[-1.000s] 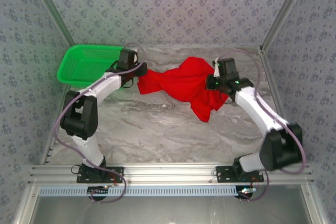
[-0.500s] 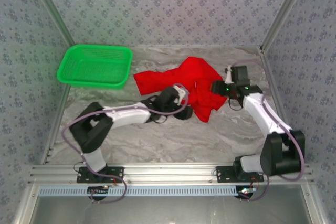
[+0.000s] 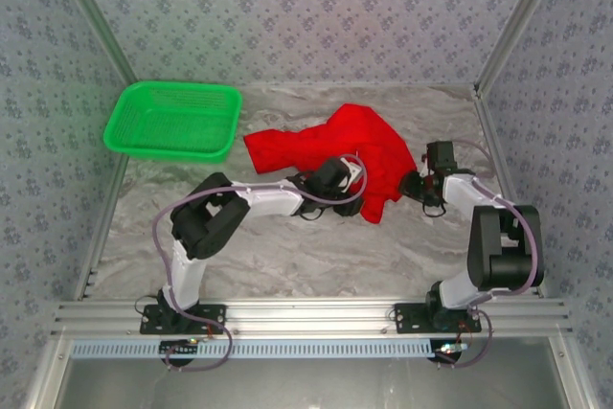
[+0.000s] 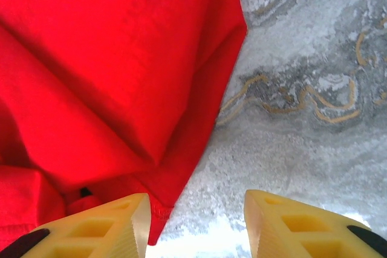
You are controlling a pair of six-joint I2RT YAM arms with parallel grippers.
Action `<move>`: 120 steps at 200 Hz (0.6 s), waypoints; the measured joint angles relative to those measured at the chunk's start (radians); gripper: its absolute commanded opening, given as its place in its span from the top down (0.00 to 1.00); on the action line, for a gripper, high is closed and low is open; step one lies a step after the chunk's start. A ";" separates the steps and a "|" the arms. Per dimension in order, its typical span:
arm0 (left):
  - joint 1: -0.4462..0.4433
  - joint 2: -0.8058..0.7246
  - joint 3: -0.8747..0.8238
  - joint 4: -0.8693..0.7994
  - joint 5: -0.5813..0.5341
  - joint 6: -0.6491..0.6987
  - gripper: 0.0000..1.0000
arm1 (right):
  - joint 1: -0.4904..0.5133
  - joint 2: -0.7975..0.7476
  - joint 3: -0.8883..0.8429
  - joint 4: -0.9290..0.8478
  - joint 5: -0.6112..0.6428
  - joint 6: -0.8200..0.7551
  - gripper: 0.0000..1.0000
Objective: Fold the inside-out t-shirt
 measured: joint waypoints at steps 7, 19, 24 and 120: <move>0.003 0.001 0.000 -0.002 -0.002 0.000 0.44 | 0.000 0.008 0.000 0.011 -0.002 0.001 0.54; 0.006 0.006 0.003 -0.009 -0.006 0.000 0.44 | 0.000 0.026 0.000 0.034 -0.011 0.003 0.54; 0.007 0.011 0.005 -0.012 -0.008 0.000 0.44 | 0.000 0.034 0.000 0.043 -0.016 0.005 0.54; 0.019 0.074 0.080 -0.049 -0.019 0.002 0.59 | 0.042 0.089 -0.019 0.115 -0.024 0.061 0.81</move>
